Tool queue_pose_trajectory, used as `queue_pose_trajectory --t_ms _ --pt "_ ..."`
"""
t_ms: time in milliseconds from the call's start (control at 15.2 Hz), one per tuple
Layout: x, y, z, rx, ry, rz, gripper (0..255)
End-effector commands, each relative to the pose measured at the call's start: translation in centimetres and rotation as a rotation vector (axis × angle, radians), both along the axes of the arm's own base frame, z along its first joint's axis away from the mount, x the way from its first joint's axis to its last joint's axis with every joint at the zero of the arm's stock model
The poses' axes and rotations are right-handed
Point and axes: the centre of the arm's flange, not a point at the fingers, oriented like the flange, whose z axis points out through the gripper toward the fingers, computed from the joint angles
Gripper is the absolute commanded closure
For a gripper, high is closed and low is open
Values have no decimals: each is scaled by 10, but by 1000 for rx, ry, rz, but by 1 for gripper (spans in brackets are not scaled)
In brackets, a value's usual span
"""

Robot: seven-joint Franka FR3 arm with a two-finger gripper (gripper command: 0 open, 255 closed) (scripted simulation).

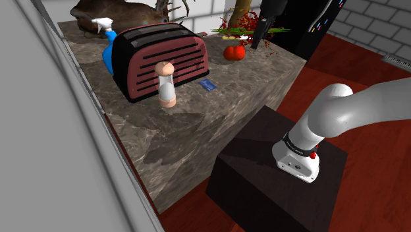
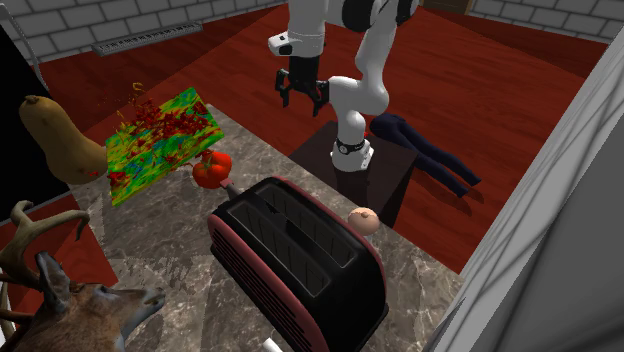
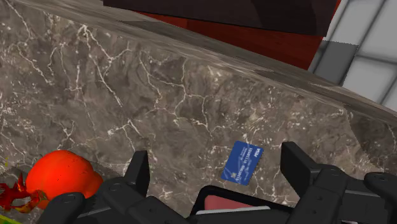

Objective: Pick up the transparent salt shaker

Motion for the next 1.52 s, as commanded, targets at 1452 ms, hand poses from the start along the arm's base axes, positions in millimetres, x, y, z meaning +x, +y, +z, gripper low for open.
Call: queue_pose_trajectory --t_ms 1452 --pt "157 264 -29 -59 118 -156 0"
